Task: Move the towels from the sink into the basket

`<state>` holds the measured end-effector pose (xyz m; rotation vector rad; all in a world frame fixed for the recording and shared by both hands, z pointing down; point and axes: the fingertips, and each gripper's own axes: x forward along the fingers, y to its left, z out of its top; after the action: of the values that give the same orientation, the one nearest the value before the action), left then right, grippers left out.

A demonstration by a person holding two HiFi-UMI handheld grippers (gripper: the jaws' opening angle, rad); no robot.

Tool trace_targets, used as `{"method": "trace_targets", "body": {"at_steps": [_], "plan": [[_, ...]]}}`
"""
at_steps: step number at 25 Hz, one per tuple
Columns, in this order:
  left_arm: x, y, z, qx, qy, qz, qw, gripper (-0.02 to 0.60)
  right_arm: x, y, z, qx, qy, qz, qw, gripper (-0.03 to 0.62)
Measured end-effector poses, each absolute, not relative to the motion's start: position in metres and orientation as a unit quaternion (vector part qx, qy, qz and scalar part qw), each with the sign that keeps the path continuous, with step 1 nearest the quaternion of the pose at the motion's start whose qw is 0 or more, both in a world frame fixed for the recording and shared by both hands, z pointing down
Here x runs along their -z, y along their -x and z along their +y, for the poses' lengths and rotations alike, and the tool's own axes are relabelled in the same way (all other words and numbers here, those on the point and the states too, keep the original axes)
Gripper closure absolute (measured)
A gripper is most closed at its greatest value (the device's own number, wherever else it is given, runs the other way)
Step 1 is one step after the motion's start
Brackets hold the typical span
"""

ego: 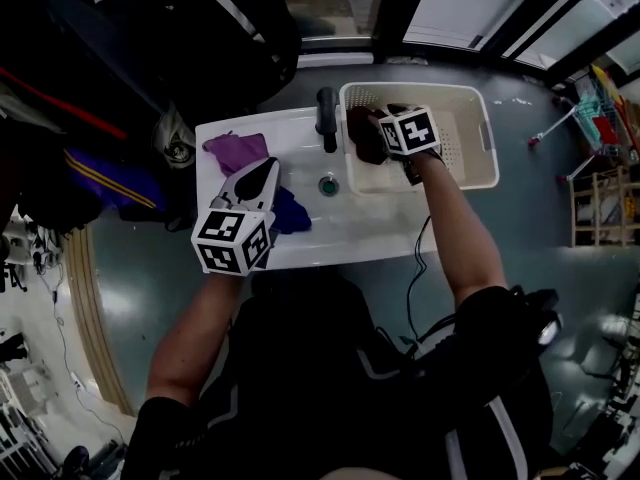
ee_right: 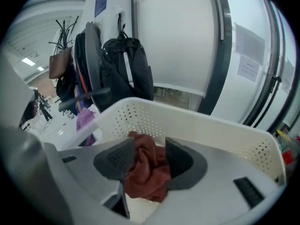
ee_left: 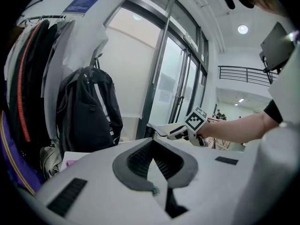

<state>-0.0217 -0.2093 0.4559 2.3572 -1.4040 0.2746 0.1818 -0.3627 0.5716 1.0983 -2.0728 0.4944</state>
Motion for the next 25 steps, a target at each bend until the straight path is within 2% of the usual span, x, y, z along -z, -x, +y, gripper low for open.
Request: {"method": "trace_targets", "body": {"at_steps": [1, 3, 7, 13, 20, 25], "plan": [[-0.451, 0.024, -0.206, -0.093, -0.843, -0.496, 0.187, 0.578, -0.558, -0.181, -0.362, -0.188, -0.436, -0.808, 0.348, 0.383], [-0.441, 0.026, -0.2, -0.08, -0.853, -0.484, 0.178, 0.578, -0.53, -0.179, -0.356, -0.178, -0.452, -0.815, 0.317, 0.433], [-0.421, 0.034, -0.188, -0.07, -0.867, -0.467, 0.159, 0.578, -0.475, -0.175, -0.331, -0.147, -0.481, -0.822, 0.267, 0.461], [-0.393, 0.073, -0.168, -0.052, -0.87, -0.469, 0.138, 0.578, -0.408, -0.147, -0.272, -0.118, -0.516, -0.827, 0.188, 0.558], [-0.361, 0.119, -0.143, -0.016, -0.868, -0.483, 0.112, 0.578, -0.356, -0.085, -0.197, -0.104, -0.519, -0.844, 0.087, 0.58], [-0.344, 0.153, -0.125, 0.003, -0.859, -0.5, 0.105, 0.578, -0.342, -0.04, -0.159, -0.093, -0.518, -0.849, 0.055, 0.581]]}}
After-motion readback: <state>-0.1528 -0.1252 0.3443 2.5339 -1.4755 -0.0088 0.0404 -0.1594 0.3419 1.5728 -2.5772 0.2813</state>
